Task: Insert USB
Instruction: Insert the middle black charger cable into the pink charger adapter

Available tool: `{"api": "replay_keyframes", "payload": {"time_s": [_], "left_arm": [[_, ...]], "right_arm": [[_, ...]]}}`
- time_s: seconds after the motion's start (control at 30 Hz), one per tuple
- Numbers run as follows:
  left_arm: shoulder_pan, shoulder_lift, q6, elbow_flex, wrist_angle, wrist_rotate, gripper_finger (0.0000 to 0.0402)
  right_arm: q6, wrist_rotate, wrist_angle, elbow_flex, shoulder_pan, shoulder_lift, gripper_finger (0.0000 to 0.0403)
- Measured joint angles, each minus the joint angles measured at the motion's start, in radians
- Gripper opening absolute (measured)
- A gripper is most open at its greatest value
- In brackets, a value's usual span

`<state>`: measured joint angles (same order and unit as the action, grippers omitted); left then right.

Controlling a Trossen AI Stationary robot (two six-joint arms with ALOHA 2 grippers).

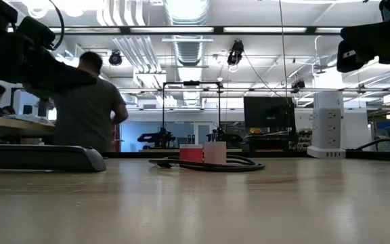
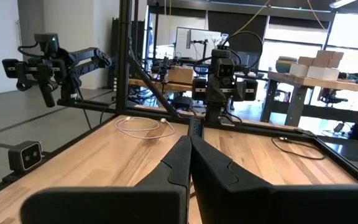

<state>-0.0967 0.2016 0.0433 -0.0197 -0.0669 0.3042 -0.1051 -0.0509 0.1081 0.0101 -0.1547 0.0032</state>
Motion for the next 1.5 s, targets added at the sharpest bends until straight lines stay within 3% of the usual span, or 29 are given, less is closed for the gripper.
{"api": "replay_keyframes", "payload": {"time_s": [0.57, 0.93, 1.27, 1.4, 1.5], "left_arm": [[0.000, 0.000, 0.000, 0.000, 0.000, 0.000, 0.0155], [0.000, 0.000, 0.000, 0.000, 0.000, 0.000, 0.0160], [0.002, 0.000, 0.024, 0.000, -0.001, 0.016, 0.0178], [0.005, 0.000, 0.113, 0.000, -0.014, 0.123, 0.0183], [0.005, 0.000, -0.041, 0.000, -0.028, 0.122, 0.0185]], "right_arm": [[0.000, 0.000, 0.000, 0.000, 0.000, 0.000, 0.0000], [-0.016, 0.000, 0.006, 0.000, 0.000, 0.000, 0.0000], [0.331, 0.001, 0.135, 0.000, 0.000, 0.000, 0.0000], [0.335, 0.114, 0.223, 0.000, 0.000, 0.003, 0.0000], [0.331, 0.182, 0.302, 0.000, 0.000, 0.005, 0.0000]]}}
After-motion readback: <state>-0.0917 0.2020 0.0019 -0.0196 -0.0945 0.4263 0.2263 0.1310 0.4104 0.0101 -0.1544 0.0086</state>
